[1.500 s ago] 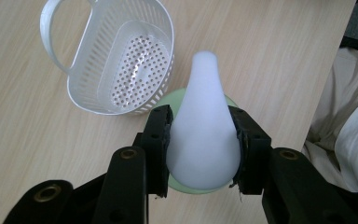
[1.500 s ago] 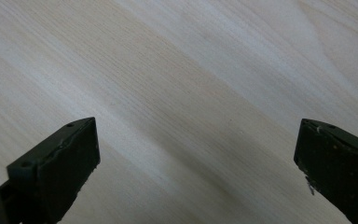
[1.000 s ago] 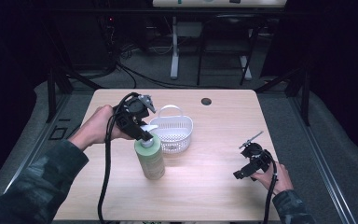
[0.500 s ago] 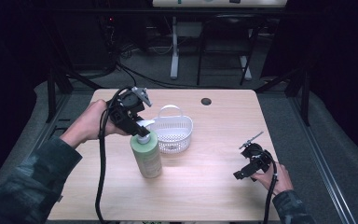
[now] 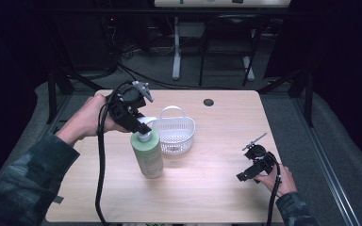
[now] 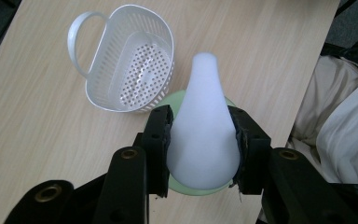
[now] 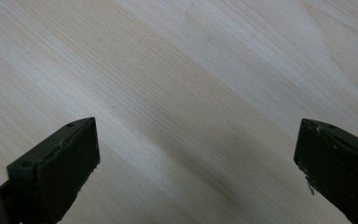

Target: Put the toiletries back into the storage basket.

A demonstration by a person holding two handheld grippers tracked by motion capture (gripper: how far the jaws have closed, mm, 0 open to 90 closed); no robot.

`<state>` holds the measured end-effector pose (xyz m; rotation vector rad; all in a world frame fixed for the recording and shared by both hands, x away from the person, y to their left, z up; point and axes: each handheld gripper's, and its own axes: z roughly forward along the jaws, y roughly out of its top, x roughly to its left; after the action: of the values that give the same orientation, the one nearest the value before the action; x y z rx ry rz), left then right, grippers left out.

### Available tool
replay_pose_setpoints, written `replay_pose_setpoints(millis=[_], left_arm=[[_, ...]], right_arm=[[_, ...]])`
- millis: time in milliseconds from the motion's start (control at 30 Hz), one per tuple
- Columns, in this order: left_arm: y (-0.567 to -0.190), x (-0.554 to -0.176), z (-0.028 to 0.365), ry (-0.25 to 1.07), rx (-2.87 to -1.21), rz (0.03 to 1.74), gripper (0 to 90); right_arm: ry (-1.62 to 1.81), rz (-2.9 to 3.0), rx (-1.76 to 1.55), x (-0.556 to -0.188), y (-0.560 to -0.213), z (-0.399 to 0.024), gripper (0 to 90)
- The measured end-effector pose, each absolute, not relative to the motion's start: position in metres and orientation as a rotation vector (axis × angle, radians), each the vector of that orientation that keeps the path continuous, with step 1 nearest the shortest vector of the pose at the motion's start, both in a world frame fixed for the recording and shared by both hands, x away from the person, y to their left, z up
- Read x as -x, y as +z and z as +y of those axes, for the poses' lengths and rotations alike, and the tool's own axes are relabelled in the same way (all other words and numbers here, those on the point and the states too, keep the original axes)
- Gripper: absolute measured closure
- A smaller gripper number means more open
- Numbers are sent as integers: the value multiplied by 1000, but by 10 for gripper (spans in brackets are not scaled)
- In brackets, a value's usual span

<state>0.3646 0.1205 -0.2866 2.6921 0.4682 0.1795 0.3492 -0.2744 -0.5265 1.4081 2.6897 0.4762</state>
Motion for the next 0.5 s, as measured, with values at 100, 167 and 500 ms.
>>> replay_pose_setpoints(millis=[100,167,500], left_arm=[[-284,-366,120,181,-2696,466,632],[-284,-365,120,179,-2696,469,632],[-274,-366,118,174,-2697,467,632]], right_arm=[[480,2689,-1406,-349,-527,-275,0],[480,2690,-1405,-349,-527,-275,0],[468,2682,-1425,-350,-528,-273,0]])
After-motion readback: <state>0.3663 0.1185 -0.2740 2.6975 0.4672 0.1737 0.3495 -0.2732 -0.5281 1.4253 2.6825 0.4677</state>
